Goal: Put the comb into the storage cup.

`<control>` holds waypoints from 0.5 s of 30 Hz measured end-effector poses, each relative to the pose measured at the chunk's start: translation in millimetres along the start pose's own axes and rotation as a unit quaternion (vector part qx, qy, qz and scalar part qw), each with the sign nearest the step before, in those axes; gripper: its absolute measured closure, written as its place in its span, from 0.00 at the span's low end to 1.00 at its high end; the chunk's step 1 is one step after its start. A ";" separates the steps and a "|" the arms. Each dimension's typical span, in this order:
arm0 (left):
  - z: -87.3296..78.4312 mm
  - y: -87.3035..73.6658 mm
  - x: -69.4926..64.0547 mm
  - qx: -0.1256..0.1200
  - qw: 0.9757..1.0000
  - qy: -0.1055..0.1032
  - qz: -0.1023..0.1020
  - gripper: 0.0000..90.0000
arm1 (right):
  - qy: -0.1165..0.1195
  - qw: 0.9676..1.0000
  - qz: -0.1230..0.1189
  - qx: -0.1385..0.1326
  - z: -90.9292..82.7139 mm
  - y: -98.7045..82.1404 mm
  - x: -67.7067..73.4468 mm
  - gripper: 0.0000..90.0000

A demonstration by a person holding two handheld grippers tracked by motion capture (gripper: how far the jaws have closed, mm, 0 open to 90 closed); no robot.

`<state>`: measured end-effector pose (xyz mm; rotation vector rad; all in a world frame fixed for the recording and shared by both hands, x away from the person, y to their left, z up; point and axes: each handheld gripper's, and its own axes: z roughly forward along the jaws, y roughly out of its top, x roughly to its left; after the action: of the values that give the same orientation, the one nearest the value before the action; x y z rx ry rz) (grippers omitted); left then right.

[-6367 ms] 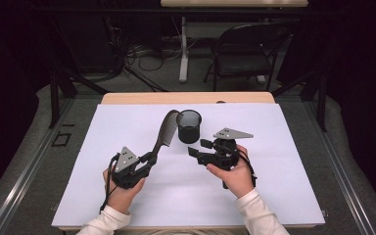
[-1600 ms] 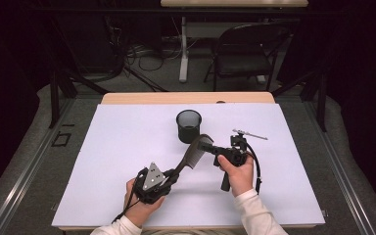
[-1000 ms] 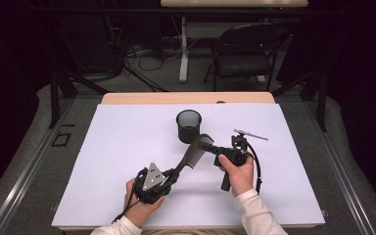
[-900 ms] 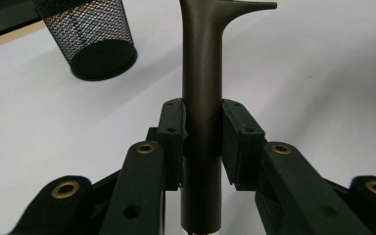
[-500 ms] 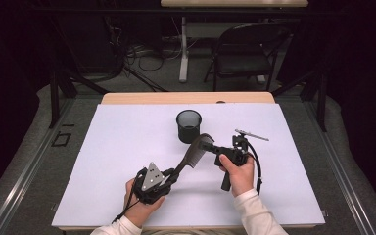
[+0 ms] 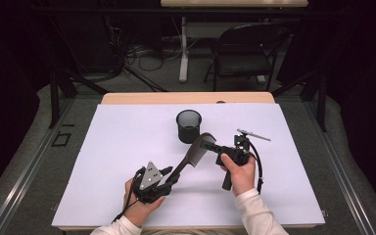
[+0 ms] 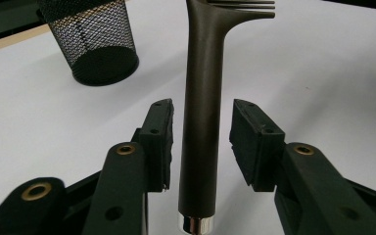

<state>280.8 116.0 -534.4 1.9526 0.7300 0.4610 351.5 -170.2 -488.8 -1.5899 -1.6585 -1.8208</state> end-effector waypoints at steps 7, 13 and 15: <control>0.2 0.4 2.3 -0.009 1.000 -0.010 -0.004 0.57 | 0.000 1.000 0.002 -0.010 -2.0 1.7 -1.7 0.97; 0.2 0.9 4.1 -0.017 1.000 -0.009 -0.005 0.48 | -0.004 1.000 0.001 -0.011 -4.5 3.1 -4.0 0.97; -0.2 1.1 4.8 -0.019 1.000 -0.007 -0.006 0.46 | -0.003 1.000 0.003 -0.013 -5.0 3.5 -4.3 0.97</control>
<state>284.5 118.9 -533.3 1.9128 0.7187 0.4491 353.0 -177.5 -489.1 -1.6099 -1.6389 -1.8431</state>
